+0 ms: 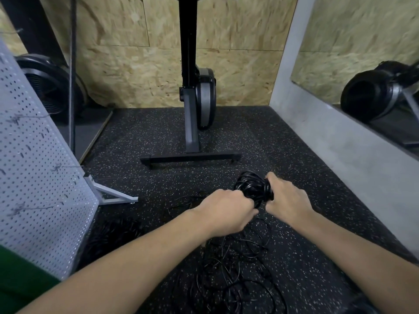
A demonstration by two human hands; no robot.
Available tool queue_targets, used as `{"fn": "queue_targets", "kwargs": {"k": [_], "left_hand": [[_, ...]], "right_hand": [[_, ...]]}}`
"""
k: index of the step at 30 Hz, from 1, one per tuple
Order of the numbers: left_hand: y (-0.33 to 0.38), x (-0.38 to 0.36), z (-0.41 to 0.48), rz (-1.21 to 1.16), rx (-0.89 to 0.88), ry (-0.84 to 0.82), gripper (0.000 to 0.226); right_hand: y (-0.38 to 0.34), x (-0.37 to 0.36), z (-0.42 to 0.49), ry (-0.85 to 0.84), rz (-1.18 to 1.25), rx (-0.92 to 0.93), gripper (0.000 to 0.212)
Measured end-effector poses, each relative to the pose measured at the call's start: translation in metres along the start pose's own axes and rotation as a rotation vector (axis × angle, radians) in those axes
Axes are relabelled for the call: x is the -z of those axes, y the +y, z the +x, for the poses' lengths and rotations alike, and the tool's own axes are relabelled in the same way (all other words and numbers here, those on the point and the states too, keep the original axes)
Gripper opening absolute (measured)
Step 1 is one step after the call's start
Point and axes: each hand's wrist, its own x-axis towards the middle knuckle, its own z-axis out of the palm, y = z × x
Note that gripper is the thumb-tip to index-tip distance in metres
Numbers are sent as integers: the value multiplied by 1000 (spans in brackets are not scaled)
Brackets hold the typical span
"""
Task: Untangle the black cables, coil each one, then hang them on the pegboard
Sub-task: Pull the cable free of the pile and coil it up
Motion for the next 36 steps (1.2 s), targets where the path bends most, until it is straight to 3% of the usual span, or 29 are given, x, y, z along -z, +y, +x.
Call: {"fn": "queue_targets", "kwargs": {"k": [3,7,12,16,20,25,30,33,36], "left_hand": [[-5,8,-1,79,-86,4,39],[-30,12,-5,-97,-95,70,25],[-56,13,-6,-107,-155,413,26],[-81,7,-8,-462,61,376,19],[-100,-6,-12,-776,203,307,15],[-96,-28,-4,-1038,257,164,17],[-80,-36,-5,-1157,306,51,29],[-56,-39,-1,-1269,381,11,31],[-32,-42,3,-1145,443,9,34]], "right_hand": [[0,-9,-1,-48,-95,89,39],[4,-9,-3,-92,-238,206,44],[-9,3,-13,-176,-115,537,36],[-21,6,-23,-140,134,739,43],[-28,13,-29,-73,297,658,31],[-29,13,-33,-22,497,530,38],[-41,17,-34,62,630,344,38],[-40,10,-26,74,635,144,56],[-39,9,-24,58,541,54,71]]}}
